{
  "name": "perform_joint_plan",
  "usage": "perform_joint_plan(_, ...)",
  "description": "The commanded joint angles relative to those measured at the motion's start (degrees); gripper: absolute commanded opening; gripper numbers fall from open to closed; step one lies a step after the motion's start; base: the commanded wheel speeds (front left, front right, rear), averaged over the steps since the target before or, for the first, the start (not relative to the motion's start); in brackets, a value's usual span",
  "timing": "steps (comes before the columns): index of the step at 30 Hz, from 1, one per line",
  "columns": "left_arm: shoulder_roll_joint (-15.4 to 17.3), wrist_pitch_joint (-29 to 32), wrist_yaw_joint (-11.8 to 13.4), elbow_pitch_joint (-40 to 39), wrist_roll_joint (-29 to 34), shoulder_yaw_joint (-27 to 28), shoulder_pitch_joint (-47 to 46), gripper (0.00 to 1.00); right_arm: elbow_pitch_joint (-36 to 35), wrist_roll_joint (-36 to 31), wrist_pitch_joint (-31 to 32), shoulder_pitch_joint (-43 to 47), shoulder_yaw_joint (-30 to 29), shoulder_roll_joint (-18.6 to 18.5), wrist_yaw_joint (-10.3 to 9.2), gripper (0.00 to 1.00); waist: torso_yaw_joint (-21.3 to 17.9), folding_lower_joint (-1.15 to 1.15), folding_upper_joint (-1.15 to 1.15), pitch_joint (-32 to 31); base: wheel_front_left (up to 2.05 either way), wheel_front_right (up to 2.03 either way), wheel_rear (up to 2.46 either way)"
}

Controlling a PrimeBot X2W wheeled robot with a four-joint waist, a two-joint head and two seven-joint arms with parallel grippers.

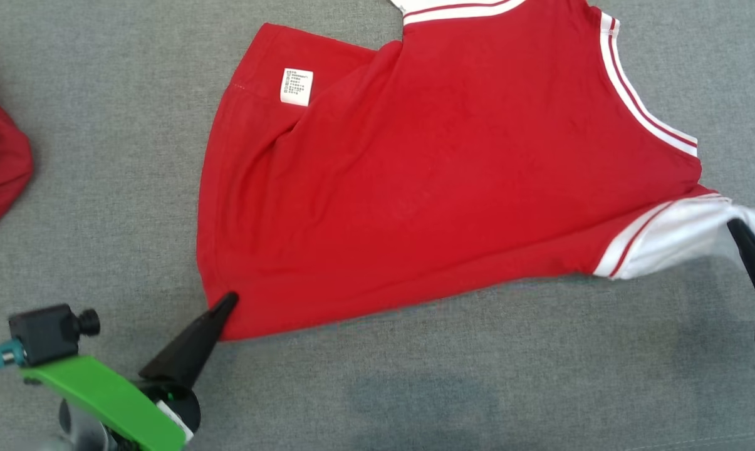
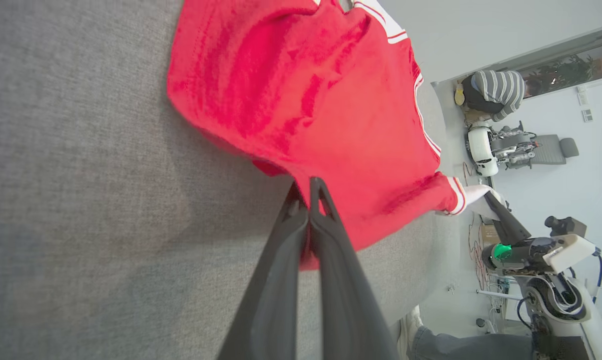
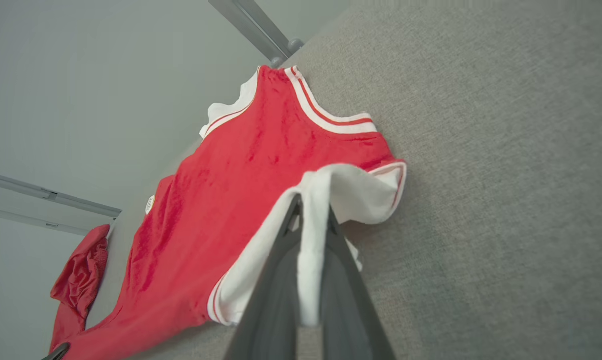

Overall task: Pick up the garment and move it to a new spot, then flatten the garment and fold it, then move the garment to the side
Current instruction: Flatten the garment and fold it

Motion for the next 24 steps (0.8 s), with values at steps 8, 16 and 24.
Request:
perform_joint_plan(8, 0.40, 6.33, 3.28, 2.51, -2.69, 2.09, -8.70, 0.00, 6.09, -6.04, 6.13, -12.96, 1.20, 1.75, 0.02, 0.00, -0.21, 0.00, 0.36, 2.60, 0.00, 0.00, 0.00)
perform_joint_plan(16, -4.05, 10.11, 5.68, 8.13, -2.63, 1.25, -15.92, 1.00, 11.25, -13.81, 7.86, -21.91, 0.92, 5.98, 0.02, 1.00, 0.34, 0.00, 0.36, 4.00, 0.00, 0.00, 0.00)
perform_joint_plan(24, -5.38, 8.07, 7.32, 10.20, -4.10, 3.14, -15.55, 1.00, 11.26, -17.22, 2.70, -24.90, -2.09, 7.71, 0.02, 1.00, 0.67, 0.00, 0.36, 4.03, 0.00, 0.00, 0.00)
